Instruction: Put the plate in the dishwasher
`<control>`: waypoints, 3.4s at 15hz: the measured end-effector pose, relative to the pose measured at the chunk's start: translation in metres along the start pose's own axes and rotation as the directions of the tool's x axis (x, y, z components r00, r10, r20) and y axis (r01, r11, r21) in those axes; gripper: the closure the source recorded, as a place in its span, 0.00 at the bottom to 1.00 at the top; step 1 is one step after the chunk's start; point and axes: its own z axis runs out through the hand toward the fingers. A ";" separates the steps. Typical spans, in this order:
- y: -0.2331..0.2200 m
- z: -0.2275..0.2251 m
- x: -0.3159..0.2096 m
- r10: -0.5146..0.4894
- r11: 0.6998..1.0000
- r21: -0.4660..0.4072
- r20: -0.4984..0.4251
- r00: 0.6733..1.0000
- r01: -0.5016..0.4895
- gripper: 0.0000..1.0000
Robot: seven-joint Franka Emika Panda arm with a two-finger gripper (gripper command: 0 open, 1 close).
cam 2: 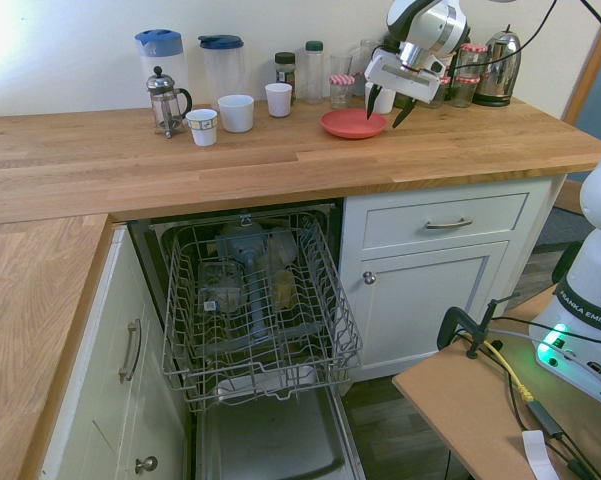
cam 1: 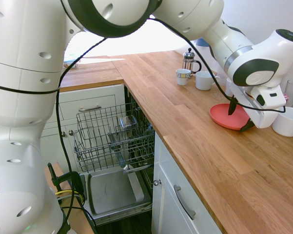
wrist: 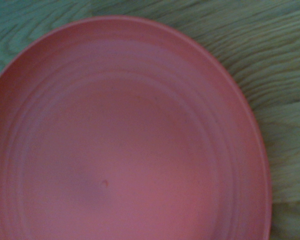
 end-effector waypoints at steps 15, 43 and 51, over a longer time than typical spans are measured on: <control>-0.013 0.019 0.027 0.087 0.994 0.060 0.029 0.996 -0.089 1.00; -0.058 -0.132 -0.108 -0.336 0.911 0.176 -0.206 0.919 0.373 1.00; -0.081 -0.138 -0.297 -0.607 0.754 -0.045 -0.429 0.669 0.655 1.00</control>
